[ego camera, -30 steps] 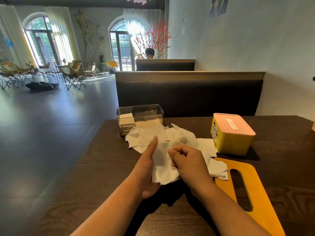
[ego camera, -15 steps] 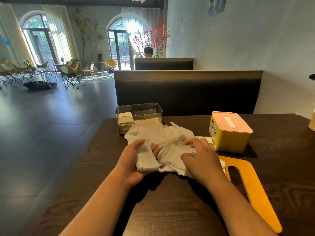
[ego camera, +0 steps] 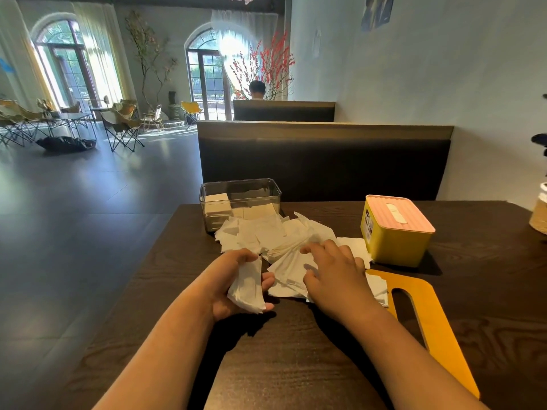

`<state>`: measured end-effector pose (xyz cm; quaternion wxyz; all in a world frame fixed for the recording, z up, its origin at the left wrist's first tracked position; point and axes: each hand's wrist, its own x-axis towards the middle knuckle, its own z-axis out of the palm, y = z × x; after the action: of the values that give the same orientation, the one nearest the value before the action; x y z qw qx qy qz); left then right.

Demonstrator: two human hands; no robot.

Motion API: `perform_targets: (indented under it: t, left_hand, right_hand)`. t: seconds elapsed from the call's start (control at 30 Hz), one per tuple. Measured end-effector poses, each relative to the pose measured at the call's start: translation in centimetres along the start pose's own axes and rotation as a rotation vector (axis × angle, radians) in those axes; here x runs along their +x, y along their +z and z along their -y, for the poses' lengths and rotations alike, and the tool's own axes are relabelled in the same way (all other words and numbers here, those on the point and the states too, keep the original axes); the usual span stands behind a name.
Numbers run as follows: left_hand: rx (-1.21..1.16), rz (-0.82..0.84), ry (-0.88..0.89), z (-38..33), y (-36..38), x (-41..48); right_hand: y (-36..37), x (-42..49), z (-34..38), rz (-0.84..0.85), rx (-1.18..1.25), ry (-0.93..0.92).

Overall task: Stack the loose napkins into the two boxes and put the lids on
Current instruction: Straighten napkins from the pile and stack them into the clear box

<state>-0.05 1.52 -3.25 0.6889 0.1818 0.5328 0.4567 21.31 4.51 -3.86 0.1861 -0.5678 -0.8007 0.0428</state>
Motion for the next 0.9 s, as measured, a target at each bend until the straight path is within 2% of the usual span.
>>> perform_targets:
  t: [0.1,0.3,0.47,0.57,0.7,0.9]
  left_hand:
    - [0.019,-0.018,0.004,-0.2,-0.3,0.1]
    - [0.01,0.003,-0.001,0.0,0.0,-0.3]
    - [0.003,0.055,0.028,0.4,0.7,-1.1]
    - [-0.022,0.095,0.051,0.5,0.9,-1.5]
    - [-0.033,0.15,0.049,0.5,0.9,-1.6]
    - [0.002,0.149,0.064,0.5,0.9,-1.6]
  right_hand:
    - [-0.5,0.9,0.2,0.005,-0.055,-0.086]
    - [-1.7,4.5,0.3,0.239,-0.348,-0.4]
    - [-2.1,6.2,0.3,0.238,-0.44,-0.532]
    - [-2.2,6.5,0.3,0.211,-0.468,-0.564]
    - [-2.1,6.9,-0.2,0.251,-0.385,-0.574]
    - [-1.9,7.0,-1.0,0.249,-0.373,-0.589]
